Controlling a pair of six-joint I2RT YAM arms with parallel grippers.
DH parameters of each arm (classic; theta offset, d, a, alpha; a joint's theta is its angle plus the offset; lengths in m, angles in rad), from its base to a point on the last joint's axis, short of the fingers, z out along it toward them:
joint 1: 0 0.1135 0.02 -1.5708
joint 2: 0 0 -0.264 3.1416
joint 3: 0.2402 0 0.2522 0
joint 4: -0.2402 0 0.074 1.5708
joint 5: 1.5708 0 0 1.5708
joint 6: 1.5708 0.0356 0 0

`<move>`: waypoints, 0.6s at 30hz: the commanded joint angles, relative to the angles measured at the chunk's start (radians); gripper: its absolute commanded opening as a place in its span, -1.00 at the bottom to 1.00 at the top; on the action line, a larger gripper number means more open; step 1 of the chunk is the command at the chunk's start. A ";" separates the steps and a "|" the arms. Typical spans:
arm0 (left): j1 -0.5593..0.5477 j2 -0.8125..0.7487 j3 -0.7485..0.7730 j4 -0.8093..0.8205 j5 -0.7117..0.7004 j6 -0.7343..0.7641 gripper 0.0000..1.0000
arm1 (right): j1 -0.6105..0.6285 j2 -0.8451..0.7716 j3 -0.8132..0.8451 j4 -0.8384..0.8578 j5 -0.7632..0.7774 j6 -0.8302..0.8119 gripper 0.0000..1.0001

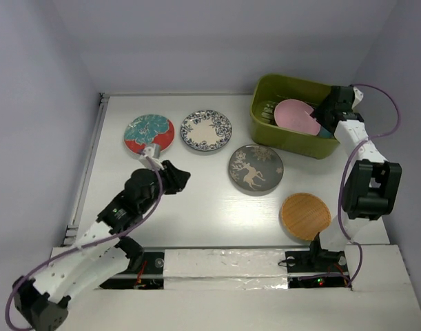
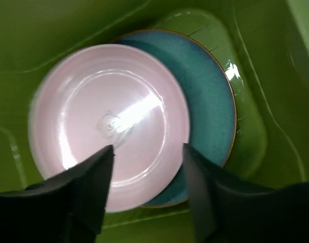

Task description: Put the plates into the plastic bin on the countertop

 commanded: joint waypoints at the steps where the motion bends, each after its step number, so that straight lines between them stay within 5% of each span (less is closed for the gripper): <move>1: -0.113 0.109 0.001 0.143 -0.137 -0.040 -0.42 | -0.010 -0.158 -0.020 0.075 -0.021 0.020 0.28; 4: -0.178 0.255 0.022 0.223 -0.170 -0.046 -0.31 | -0.010 -0.303 -0.073 0.125 -0.062 0.058 0.56; 8: -0.187 0.399 0.041 0.353 -0.142 -0.069 -0.07 | -0.010 -0.498 -0.290 0.254 -0.154 0.134 0.60; 10: -0.187 0.488 0.068 0.381 -0.144 -0.074 -0.02 | 0.015 -0.575 -0.384 0.352 -0.205 0.159 0.46; 11: -0.187 0.523 0.085 0.381 -0.142 -0.076 -0.01 | 0.029 -0.638 -0.428 0.400 -0.220 0.176 0.37; 13: -0.187 0.637 0.129 0.398 -0.118 -0.083 -0.01 | 0.090 -0.686 -0.543 0.493 -0.291 0.187 -0.45; 15: -0.187 0.742 0.160 0.429 -0.069 -0.092 -0.01 | 0.174 -0.742 -0.626 0.536 -0.311 0.187 -0.94; 18: -0.178 0.850 0.205 0.466 -0.041 -0.109 -0.01 | 0.259 -0.834 -0.727 0.608 -0.305 0.194 -0.97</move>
